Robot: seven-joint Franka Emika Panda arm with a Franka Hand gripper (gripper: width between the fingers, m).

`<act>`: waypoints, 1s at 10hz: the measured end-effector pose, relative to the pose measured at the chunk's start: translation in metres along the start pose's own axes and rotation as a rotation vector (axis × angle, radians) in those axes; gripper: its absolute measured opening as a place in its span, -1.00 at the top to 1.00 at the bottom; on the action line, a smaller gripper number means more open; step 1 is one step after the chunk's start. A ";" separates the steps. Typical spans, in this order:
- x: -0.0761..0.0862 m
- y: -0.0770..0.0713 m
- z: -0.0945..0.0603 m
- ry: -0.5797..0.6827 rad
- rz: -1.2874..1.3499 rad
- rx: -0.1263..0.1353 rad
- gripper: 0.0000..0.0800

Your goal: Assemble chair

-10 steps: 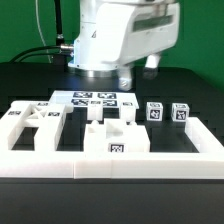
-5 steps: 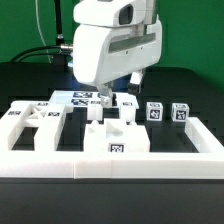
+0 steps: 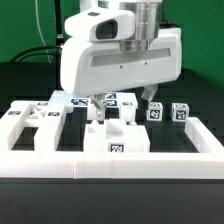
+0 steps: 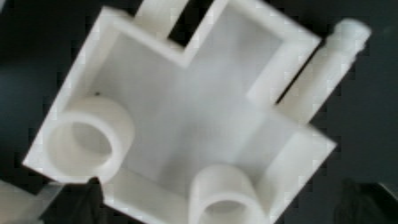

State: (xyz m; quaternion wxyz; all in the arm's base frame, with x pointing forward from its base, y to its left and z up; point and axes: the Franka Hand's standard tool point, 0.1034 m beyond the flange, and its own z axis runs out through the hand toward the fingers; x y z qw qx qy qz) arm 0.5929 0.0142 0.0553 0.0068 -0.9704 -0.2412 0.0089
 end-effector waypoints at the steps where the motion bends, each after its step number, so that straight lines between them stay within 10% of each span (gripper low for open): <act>1: 0.003 -0.001 0.001 0.004 0.068 0.004 -0.62; 10: 0.013 -0.020 0.032 0.001 0.474 0.043 -0.62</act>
Offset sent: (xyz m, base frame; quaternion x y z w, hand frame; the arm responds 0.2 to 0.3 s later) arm 0.0000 0.0000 0.0000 0.0000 0.0000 0.1296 0.9916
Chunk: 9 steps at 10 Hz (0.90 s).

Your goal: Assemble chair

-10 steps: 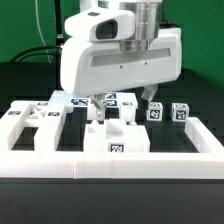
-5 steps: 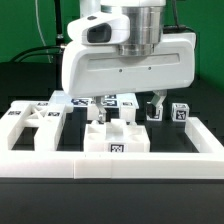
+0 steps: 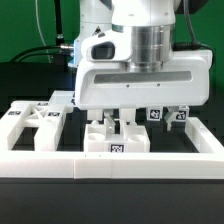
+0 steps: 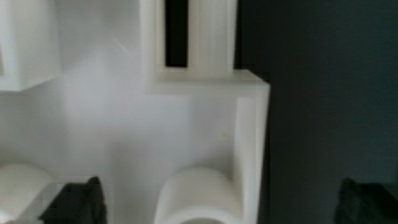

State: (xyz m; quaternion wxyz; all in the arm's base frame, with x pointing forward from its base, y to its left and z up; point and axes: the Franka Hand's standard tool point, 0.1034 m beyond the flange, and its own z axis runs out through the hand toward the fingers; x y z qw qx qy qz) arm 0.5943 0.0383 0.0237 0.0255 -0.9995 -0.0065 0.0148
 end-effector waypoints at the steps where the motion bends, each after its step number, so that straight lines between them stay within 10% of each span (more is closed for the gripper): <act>1: -0.002 0.000 0.005 -0.003 -0.011 0.001 -0.62; 4: -0.004 0.001 0.015 0.003 -0.028 0.002 -0.62; 7: -0.005 0.000 0.016 0.003 -0.030 0.002 -0.07; 9: -0.005 0.000 0.016 0.003 -0.030 0.002 0.73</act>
Offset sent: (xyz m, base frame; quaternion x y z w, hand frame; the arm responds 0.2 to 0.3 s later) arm -0.0051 -0.0033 -0.0107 -0.0079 0.0209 -0.0055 0.9997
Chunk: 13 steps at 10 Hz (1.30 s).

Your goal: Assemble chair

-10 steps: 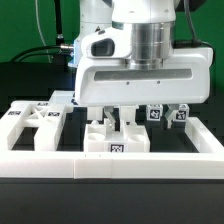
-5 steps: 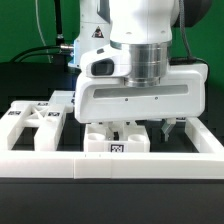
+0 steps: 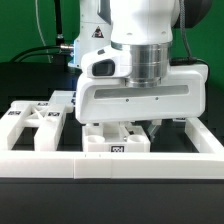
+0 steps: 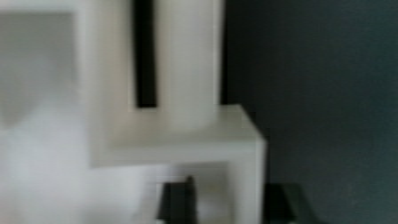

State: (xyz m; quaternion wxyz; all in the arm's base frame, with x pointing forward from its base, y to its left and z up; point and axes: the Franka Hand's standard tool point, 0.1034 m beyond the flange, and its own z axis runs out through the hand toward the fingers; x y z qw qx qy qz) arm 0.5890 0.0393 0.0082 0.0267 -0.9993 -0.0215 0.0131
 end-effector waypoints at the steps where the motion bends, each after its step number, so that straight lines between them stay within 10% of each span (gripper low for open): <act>1: 0.000 0.000 0.000 0.000 0.000 0.000 0.73; 7: 0.001 -0.002 0.000 0.001 -0.003 0.001 0.92; 13: 0.027 -0.045 0.000 0.009 -0.034 0.019 0.92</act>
Offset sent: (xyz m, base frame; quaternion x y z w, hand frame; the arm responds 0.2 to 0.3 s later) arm 0.0000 0.0000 0.0000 0.0000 0.0000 0.0000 1.0000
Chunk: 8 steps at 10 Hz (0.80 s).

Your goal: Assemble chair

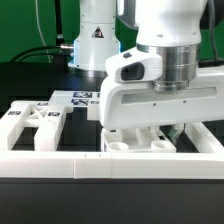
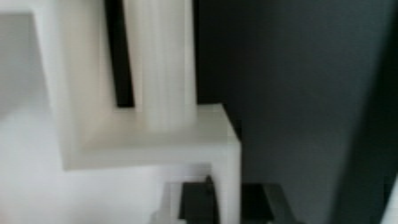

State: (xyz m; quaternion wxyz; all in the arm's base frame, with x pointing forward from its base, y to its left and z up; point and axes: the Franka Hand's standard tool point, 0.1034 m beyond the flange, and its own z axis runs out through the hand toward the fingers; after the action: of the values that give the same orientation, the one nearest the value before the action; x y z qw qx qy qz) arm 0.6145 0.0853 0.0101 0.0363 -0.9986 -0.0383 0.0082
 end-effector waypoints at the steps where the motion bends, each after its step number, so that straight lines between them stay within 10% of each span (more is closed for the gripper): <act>1: 0.001 -0.008 -0.001 -0.005 0.003 0.001 0.92; 8: 0.002 -0.029 -0.006 -0.022 0.000 -0.004 0.76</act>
Offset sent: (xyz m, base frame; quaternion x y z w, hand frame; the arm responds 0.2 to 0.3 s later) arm 0.0113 0.0205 0.0016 -0.0024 -0.0049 0.0236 0.9997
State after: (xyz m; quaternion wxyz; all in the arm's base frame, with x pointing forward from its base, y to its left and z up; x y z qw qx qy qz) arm 0.6147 0.1143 0.0180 0.0338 -0.9985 -0.0386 0.0190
